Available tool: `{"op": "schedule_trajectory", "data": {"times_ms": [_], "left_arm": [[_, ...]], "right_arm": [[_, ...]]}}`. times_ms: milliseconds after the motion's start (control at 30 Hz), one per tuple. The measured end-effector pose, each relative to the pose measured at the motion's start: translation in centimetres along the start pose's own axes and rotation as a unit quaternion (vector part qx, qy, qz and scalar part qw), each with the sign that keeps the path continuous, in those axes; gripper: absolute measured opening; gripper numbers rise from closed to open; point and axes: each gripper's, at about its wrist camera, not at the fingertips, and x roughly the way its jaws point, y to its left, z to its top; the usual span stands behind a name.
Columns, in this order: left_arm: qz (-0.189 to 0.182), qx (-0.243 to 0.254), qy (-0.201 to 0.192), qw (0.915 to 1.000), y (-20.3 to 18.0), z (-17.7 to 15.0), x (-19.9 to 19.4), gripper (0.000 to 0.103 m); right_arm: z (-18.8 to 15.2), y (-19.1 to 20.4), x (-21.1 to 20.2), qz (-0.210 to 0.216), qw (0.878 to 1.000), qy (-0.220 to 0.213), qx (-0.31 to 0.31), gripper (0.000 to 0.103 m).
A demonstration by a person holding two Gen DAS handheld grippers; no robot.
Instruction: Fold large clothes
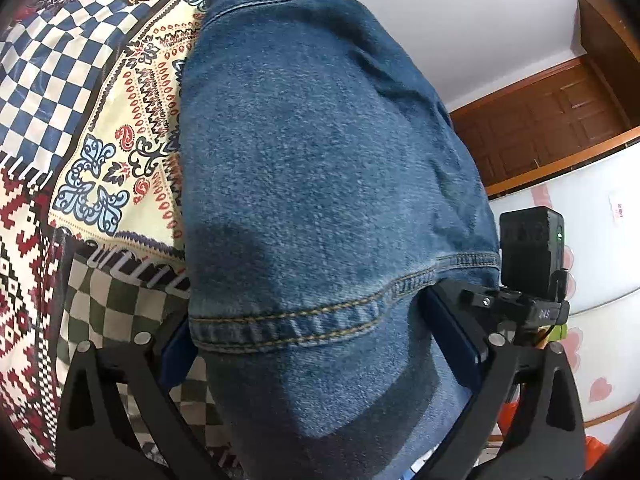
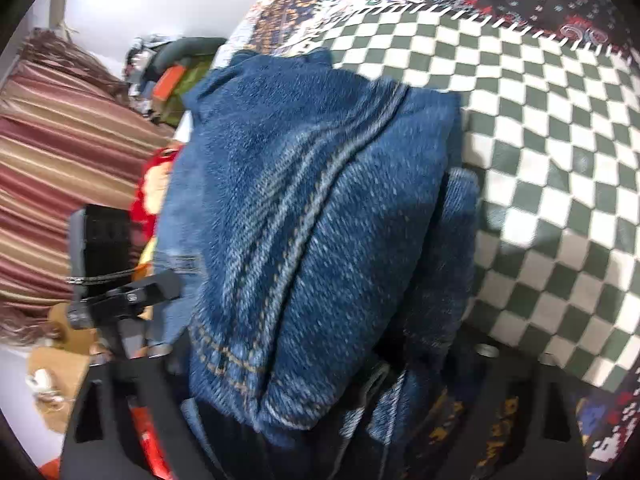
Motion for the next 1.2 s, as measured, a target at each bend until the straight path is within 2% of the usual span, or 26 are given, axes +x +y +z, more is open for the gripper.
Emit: {"op": "schedule_trajectory", "data": {"times_ms": [133, 200, 300, 533, 767, 933, 1000, 1200], "left_arm": [[0.007, 0.003, -0.013, 0.9999, -1.1, -0.8, -1.2, 0.081], [0.011, 0.018, -0.02, 0.9996, -1.9, -1.1, -2.1, 0.072], [0.021, 0.051, -0.04, 0.9977, -3.8, -1.6, -3.6, 0.064], [0.01, 0.076, -0.1, 0.992, -6.6, -2.0, -9.7, 0.063], [0.021, 0.095, -0.151, 0.9837, -6.9, -3.8, -18.2, 0.063], [0.032, 0.082, -0.162, 0.9829, -4.3, -5.2, -22.2, 0.063], [0.036, 0.07, -0.163, 0.9835, -3.7, -5.7, -23.0, 0.063], [0.044, 0.023, -0.148, 0.9877, 1.5, -8.2, -23.8, 0.063]], "right_arm": [[-0.2, 0.5, -0.4, -0.004, 1.0, -0.011, 0.004, 0.068], [-0.1, 0.8, -1.1, -0.003, 1.0, -0.015, 0.004, 0.06], [-0.2, 2.6, -2.0, -0.005, 1.0, -0.02, -0.013, 0.053], [-0.4, 9.5, -5.9, -0.01, 0.996, -0.064, -0.064, 0.052], [-1.2, 17.6, -7.5, -0.009, 0.989, -0.093, -0.118, 0.052], [-2.6, 21.9, -5.6, -0.003, 0.988, -0.08, -0.13, 0.052], [-3.1, 22.9, -4.4, -0.002, 0.989, -0.069, -0.13, 0.052], [-4.6, 24.5, 1.1, -0.005, 0.993, -0.021, -0.114, 0.052]]}}
